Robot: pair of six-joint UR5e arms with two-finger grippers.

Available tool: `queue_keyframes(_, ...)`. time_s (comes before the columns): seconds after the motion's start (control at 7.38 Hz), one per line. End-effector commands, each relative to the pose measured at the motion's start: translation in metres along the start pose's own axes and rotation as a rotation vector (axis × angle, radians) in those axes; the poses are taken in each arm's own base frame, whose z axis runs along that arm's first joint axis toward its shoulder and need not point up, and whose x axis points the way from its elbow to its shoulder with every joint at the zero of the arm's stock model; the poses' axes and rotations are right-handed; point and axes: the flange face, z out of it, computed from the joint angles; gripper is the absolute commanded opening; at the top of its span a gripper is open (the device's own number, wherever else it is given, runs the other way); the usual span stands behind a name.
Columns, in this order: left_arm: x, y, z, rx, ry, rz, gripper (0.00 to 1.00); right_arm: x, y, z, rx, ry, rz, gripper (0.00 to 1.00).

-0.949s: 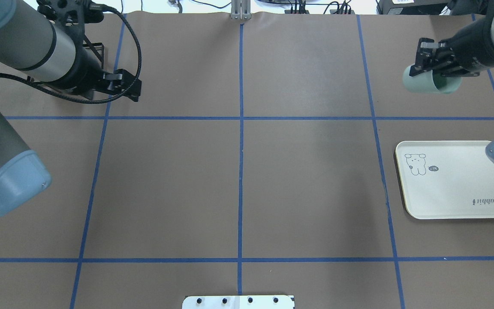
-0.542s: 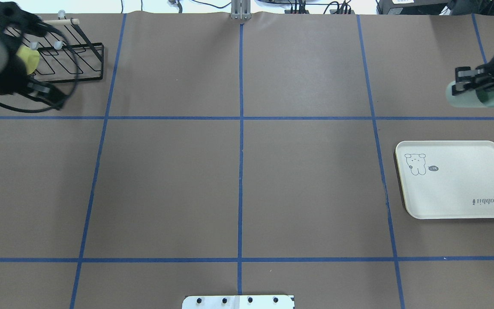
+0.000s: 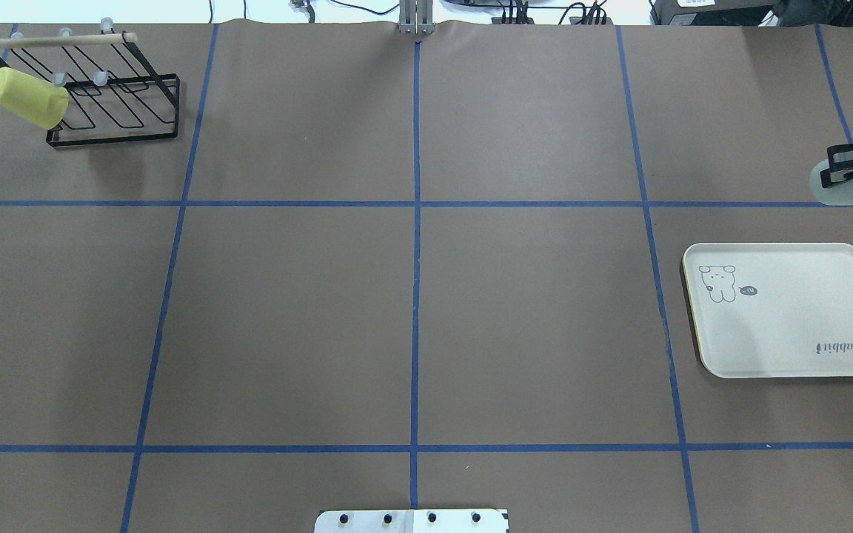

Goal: Left arm grabs green cup and hands to right arm on tray

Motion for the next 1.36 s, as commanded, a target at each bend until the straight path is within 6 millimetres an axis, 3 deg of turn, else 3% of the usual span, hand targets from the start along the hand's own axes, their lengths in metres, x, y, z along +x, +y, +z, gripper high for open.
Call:
queue_keyframes(0.0, -0.119, 0.047, 0.1, -0.167, 0.012, -0.115, 1.0, 0.012, 0.01, 0.004, 0.007, -0.014, -0.014, 0.0)
queue_keyframes(0.14, -0.138, 0.07, 0.123, -0.179, 0.052, -0.127, 1.0, 0.013, 0.01, 0.005, 0.005, -0.012, -0.012, 0.0)
queue_keyframes(0.27, -0.142, 0.101, 0.135, -0.185, 0.163, -0.165, 1.0, 0.013, 0.01, 0.006, 0.004, -0.012, -0.011, 0.0)
queue_keyframes(0.54, -0.146, 0.137, 0.135, -0.091, 0.254, -0.151, 1.0, 0.021, 0.009, 0.019, -0.018, 0.004, 0.004, 0.0)
queue_keyframes(0.81, -0.143, 0.137, 0.13, -0.083, 0.251, -0.145, 1.0, 0.038, 0.023, 0.048, -0.06, 0.025, 0.011, 0.0)
queue_keyframes(0.95, -0.143, 0.137, 0.13, -0.083, 0.251, -0.145, 1.0, 0.048, 0.032, 0.072, -0.057, 0.006, -0.009, 0.0)
queue_keyframes(1.08, -0.143, 0.137, 0.13, -0.083, 0.251, -0.145, 1.0, 0.05, 0.037, 0.097, -0.073, -0.001, -0.03, 0.0)
queue_keyframes(1.22, -0.143, 0.137, 0.13, -0.082, 0.251, -0.144, 1.0, 0.04, 0.047, 0.117, -0.11, 0.008, -0.057, 0.0)
